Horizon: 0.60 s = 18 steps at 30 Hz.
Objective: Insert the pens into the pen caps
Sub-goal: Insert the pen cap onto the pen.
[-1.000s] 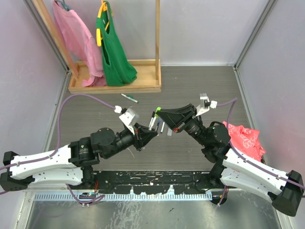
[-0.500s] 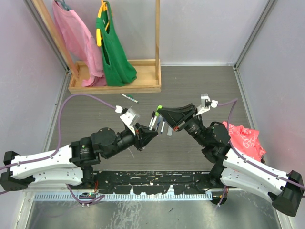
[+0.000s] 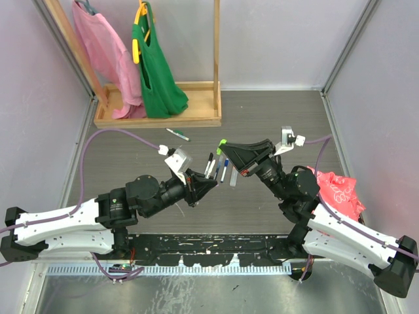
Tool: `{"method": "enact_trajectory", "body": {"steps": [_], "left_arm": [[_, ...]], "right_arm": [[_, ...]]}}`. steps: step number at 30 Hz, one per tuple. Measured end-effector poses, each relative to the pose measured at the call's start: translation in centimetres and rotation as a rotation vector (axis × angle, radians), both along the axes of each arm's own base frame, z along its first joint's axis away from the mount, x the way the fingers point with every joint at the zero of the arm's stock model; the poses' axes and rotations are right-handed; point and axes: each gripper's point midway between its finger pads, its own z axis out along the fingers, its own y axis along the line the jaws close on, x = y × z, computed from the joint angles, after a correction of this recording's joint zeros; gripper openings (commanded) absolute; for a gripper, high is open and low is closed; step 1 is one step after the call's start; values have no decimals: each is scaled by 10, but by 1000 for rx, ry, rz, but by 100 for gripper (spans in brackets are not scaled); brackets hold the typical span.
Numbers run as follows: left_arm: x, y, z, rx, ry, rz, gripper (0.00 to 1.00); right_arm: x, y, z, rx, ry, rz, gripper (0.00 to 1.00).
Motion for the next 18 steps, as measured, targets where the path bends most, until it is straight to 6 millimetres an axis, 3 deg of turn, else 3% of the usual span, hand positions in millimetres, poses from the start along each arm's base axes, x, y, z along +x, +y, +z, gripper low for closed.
{"method": "enact_trajectory", "body": {"steps": [18], "left_arm": [[0, 0, 0, 0, 0, 0, 0]], "right_arm": [[-8, 2, 6, 15, -13, 48, 0]]}}
